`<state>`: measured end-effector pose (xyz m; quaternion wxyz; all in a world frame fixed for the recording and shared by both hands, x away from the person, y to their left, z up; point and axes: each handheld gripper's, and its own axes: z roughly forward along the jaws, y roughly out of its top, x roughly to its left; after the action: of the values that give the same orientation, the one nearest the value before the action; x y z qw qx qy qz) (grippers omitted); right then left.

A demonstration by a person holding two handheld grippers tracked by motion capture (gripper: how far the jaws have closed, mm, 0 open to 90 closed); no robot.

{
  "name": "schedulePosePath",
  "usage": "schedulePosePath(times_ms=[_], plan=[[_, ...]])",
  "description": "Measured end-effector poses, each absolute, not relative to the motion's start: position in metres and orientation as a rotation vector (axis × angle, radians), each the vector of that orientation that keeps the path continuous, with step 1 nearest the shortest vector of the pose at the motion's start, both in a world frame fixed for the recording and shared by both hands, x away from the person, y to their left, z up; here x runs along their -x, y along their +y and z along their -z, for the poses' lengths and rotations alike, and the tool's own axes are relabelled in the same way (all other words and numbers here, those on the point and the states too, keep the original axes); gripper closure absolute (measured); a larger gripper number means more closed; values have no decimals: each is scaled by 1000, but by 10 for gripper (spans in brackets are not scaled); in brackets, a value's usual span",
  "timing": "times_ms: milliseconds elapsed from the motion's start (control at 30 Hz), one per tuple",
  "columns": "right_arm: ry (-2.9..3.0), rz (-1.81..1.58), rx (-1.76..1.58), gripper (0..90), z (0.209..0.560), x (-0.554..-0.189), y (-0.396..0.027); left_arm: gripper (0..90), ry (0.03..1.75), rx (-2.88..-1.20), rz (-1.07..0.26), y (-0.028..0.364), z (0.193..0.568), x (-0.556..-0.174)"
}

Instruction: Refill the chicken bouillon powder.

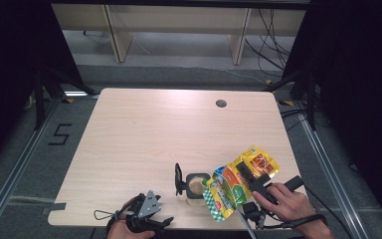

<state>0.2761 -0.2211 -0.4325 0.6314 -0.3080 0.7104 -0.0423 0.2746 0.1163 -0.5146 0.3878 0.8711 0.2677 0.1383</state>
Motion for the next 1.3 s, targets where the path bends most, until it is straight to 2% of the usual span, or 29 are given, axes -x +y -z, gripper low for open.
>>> schedulePosePath(times_ms=[1300], plan=[[1655, 86, 705, 443, 432, -276, -222, 212, 676, -2226, -365, 117, 514, -276]])
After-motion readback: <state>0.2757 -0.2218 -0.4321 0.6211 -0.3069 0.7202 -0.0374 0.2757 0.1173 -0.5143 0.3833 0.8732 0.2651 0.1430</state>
